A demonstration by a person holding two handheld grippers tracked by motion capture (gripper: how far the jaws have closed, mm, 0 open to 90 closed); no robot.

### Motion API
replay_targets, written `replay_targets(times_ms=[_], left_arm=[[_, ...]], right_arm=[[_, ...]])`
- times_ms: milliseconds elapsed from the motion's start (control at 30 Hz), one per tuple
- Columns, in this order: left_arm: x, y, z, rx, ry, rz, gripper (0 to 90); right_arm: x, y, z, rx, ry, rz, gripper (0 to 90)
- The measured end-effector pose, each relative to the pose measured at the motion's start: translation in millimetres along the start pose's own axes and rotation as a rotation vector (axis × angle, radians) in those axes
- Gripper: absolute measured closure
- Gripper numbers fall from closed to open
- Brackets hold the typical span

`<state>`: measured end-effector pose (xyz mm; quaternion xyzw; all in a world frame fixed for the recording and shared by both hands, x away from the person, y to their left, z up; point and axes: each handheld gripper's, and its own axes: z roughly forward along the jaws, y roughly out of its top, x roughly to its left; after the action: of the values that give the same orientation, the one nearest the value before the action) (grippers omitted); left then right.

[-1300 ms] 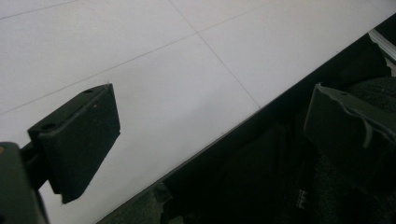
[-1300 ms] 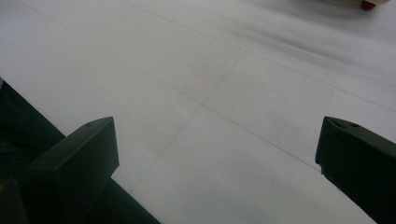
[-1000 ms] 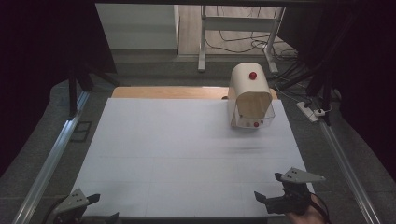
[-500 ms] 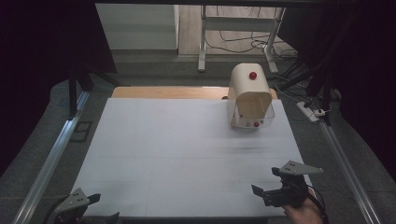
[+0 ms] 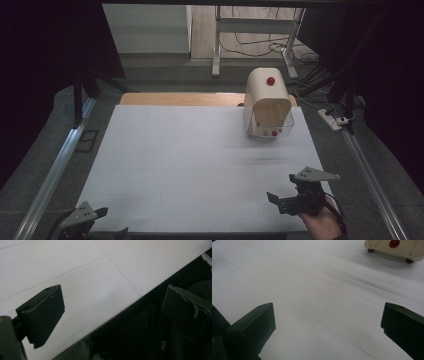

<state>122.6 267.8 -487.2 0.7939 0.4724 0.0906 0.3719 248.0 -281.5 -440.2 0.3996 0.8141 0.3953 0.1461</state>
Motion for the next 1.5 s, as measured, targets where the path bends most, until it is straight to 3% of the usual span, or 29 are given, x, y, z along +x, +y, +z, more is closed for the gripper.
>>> replay_targets(times_ms=[433, 700, 1500], left_arm=[[-0.4, 0.8, 0.8, 0.006, 0.005, 0.005, 4.8], [-0.4, 1.2, 1.1, 0.012, 0.006, 0.009, 4.8], [-0.6, 1.6, 1.8, 0.016, 0.009, 0.009, 5.1]], right_arm=[[-5.8, 12.1, 11.6, 0.011, 0.0, 0.015, 0.0], [-11.4, 23.2, 20.1, 0.026, -0.03, 0.0, 0.0], [-38.0, 54.2, 43.7, 0.058, -0.072, 0.015, 0.0]])
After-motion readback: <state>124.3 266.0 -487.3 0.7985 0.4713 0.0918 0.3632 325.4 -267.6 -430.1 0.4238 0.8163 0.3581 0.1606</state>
